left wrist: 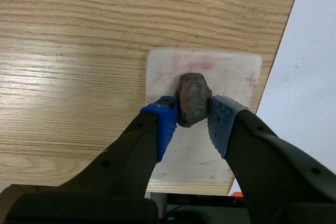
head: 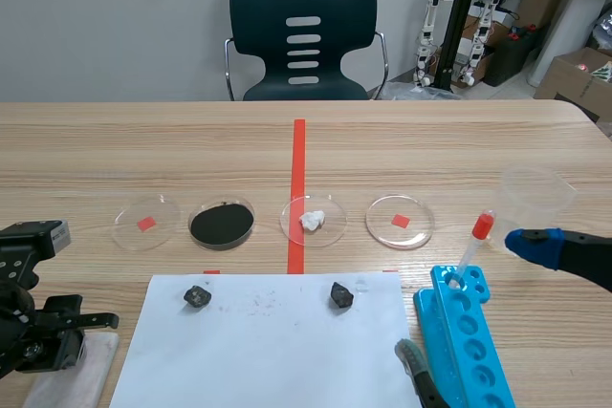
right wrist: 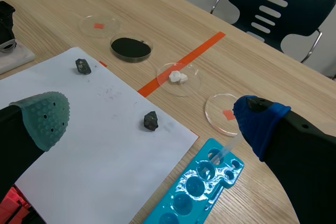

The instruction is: Rub the mineral on the streak plate

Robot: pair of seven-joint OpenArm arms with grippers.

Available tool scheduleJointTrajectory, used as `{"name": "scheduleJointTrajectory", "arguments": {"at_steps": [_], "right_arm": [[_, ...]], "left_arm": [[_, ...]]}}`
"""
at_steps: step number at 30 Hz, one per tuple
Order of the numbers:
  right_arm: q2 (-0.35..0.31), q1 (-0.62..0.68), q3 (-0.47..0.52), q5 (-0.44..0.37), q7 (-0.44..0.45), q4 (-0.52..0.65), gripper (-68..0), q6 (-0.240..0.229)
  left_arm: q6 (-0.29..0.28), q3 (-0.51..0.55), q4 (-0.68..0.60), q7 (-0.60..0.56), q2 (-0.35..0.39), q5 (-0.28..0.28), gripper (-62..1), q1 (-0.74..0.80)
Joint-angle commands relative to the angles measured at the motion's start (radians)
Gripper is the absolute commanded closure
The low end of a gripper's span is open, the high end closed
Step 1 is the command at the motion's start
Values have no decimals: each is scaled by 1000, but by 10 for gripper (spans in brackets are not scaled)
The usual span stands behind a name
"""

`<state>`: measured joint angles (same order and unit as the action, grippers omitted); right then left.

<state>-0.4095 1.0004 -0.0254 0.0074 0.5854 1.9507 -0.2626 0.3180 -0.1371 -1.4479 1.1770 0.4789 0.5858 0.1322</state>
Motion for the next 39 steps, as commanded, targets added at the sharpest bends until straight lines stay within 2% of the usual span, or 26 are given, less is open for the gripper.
{"name": "scheduleJointTrajectory", "arguments": {"at_steps": [1,4,8,13,21,28,32,39], "right_arm": [[2,-6,9,-12,16,25,-679,1],[2,-6,9,-12,16,25,-679,1],[2,-6,9,-12,16,25,-679,1],[2,-6,9,-12,15,25,-679,1],[2,-6,9,-12,16,25,-679,1],[2,-6,9,-12,16,25,-679,1],[2,-6,9,-12,16,25,-679,1],[2,-6,9,-12,16,25,-679,1]], "left_arm": [[1,-7,9,-18,-13,-2,-132,-3],[-7,-15,9,-22,-19,7,-132,-2],[-51,-22,9,-46,-34,78,-132,-2],[-77,-23,9,-66,-38,138,-132,-2],[-82,-23,9,-81,-38,171,-132,-3],[-66,-23,8,-74,-38,102,-132,-3],[-16,-23,-10,-27,-37,5,-132,-3],[40,-23,-42,53,-37,-130,-131,-2]]}}
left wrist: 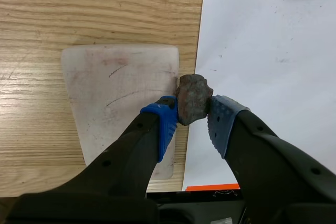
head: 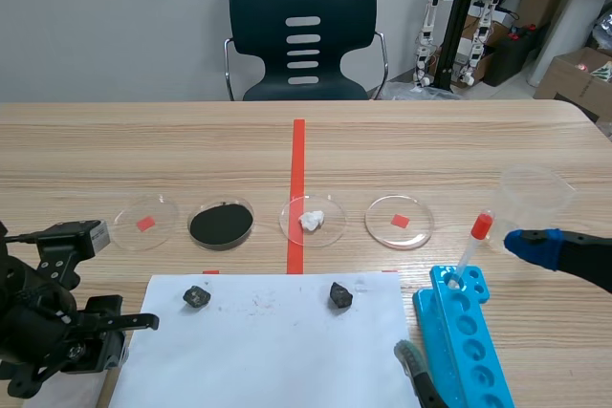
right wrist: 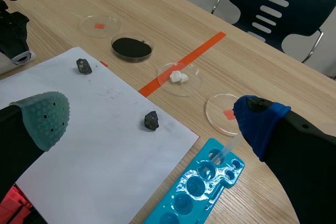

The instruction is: Rub the mineral on the streak plate

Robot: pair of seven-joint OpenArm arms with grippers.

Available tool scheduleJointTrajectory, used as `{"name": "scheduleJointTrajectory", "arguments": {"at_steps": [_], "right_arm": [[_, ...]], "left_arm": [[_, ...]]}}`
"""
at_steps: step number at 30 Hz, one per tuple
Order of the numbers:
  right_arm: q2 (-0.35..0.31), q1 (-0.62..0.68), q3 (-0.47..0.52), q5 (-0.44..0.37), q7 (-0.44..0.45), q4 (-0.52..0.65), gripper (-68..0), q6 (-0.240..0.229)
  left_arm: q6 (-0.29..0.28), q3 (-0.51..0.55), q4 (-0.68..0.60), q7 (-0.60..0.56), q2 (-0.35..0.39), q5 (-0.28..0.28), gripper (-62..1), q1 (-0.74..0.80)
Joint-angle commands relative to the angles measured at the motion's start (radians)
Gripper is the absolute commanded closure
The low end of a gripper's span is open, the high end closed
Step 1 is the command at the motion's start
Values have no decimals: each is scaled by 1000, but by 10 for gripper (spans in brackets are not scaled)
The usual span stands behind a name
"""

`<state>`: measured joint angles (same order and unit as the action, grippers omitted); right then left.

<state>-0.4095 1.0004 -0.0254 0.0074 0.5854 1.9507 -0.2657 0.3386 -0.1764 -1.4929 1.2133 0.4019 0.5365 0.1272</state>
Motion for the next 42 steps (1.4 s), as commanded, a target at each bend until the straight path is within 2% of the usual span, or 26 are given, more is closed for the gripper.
{"name": "scheduleJointTrajectory", "arguments": {"at_steps": [1,6,14,22,31,42], "right_arm": [[2,-6,9,-12,15,25,-679,4],[2,-6,9,-12,15,25,-679,4],[2,-6,9,-12,16,25,-679,4],[2,-6,9,-12,16,25,-679,4],[2,-6,9,-12,15,25,-679,4],[2,-6,9,-12,15,25,-679,4]], "left_arm": [[29,17,3,20,40,-95,-131,3],[71,17,3,37,39,-165,-130,3],[95,17,3,35,39,-195,-130,-6],[123,17,3,62,40,-271,-130,-9],[123,17,-36,63,40,-295,-130,-8],[123,17,-53,91,39,-292,-130,-8]]}}
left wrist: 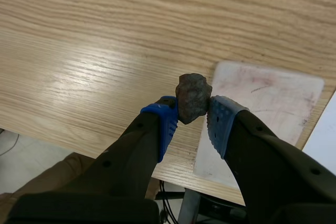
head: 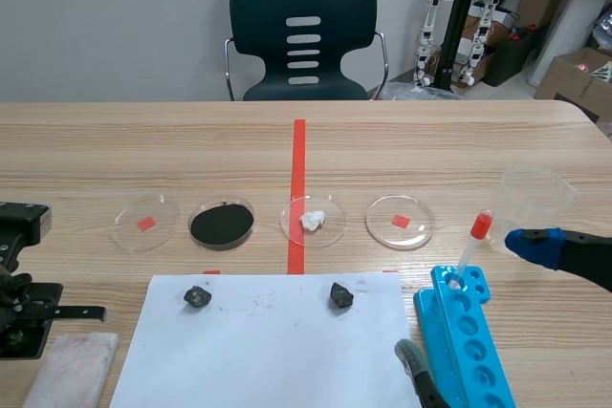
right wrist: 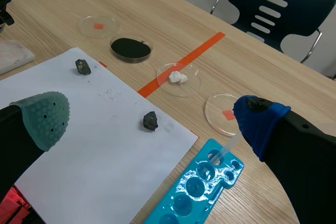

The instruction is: Rub the mineral on the streak plate

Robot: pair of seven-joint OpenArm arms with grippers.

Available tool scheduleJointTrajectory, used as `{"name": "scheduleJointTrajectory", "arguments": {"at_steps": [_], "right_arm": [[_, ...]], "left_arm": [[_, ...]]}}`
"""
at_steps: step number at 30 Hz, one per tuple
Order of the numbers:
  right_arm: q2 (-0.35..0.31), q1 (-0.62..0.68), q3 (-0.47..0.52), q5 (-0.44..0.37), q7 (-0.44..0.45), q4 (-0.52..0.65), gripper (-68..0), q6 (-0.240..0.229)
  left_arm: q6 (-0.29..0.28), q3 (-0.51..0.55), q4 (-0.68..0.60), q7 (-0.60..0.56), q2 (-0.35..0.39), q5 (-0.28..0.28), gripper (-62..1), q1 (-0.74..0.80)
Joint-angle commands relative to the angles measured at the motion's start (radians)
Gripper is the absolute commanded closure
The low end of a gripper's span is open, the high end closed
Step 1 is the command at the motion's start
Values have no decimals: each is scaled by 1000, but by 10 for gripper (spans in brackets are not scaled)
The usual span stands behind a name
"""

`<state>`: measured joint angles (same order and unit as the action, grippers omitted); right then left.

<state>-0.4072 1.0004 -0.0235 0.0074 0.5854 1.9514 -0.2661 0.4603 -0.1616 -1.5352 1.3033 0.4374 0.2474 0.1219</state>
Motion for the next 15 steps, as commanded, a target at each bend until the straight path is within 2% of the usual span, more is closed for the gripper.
{"name": "scheduleJointTrajectory", "arguments": {"at_steps": [1,7,11,15], "right_arm": [[0,-6,7,-12,15,24,-679,5],[0,-6,7,-12,16,24,-679,5],[0,-6,7,-12,15,24,-679,5],[0,-6,7,-12,15,24,-679,5]], "left_arm": [[-2,2,-11,2,3,5,-130,-3],[-41,2,-10,-32,-11,122,-130,-3],[-44,2,-8,-39,-27,140,-130,-3],[-44,2,-2,-50,-27,181,-130,-3]]}}
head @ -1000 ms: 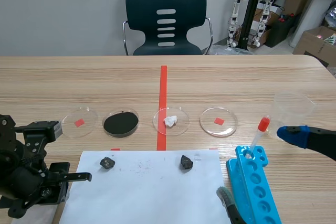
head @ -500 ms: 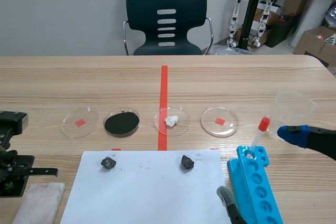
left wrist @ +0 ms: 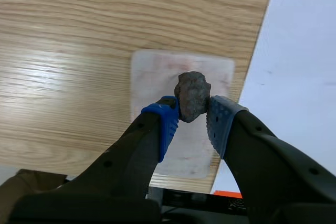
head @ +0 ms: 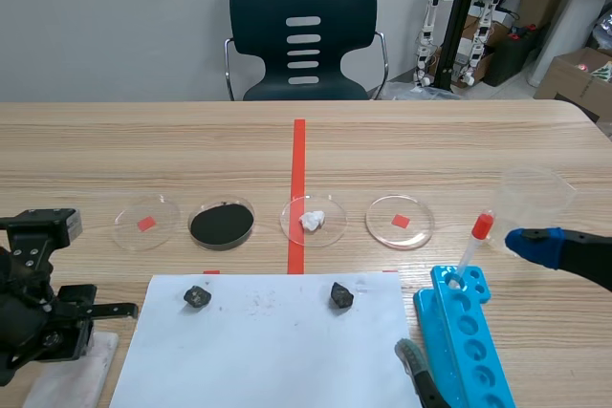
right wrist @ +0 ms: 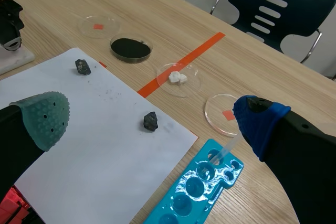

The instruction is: Rub the mineral on the streak plate

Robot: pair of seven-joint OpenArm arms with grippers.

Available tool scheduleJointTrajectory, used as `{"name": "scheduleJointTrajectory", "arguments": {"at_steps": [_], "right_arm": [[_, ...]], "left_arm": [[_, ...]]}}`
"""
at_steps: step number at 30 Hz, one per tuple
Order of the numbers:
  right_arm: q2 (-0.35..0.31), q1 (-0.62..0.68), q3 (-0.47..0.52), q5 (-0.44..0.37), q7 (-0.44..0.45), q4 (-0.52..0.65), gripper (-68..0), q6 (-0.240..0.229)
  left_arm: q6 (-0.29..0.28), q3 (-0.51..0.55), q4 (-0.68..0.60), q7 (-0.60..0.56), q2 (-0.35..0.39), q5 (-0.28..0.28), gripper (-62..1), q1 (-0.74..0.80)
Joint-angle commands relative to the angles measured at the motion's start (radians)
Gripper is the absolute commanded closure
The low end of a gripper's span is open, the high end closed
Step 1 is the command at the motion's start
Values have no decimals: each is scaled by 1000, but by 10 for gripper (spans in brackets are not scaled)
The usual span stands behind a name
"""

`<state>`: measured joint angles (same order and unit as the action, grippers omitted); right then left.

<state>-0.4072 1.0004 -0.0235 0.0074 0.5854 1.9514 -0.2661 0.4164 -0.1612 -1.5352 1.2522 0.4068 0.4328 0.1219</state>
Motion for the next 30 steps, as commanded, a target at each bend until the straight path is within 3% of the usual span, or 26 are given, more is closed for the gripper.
{"name": "scheduleJointTrajectory", "arguments": {"at_steps": [1,9,11,17,21,24,30], "right_arm": [[0,-6,7,-12,15,24,-679,5],[0,-6,7,-12,15,24,-679,5],[0,-6,7,-12,15,24,-679,5],[0,-6,7,-12,15,24,-679,5],[0,-6,7,-12,16,24,-679,5],[0,-6,7,-12,15,24,-679,5],[0,-6,7,-12,15,24,-679,5]], "left_arm": [[0,2,5,2,4,-6,-130,-3],[16,2,44,9,3,-47,-130,-3],[14,2,44,2,0,-22,-130,-3],[-57,2,44,-50,-13,129,-130,-3],[-68,2,44,-59,-13,144,-130,-8],[-65,2,44,-51,-13,106,-130,-9],[-2,2,44,42,-7,-83,-130,-8]]}}
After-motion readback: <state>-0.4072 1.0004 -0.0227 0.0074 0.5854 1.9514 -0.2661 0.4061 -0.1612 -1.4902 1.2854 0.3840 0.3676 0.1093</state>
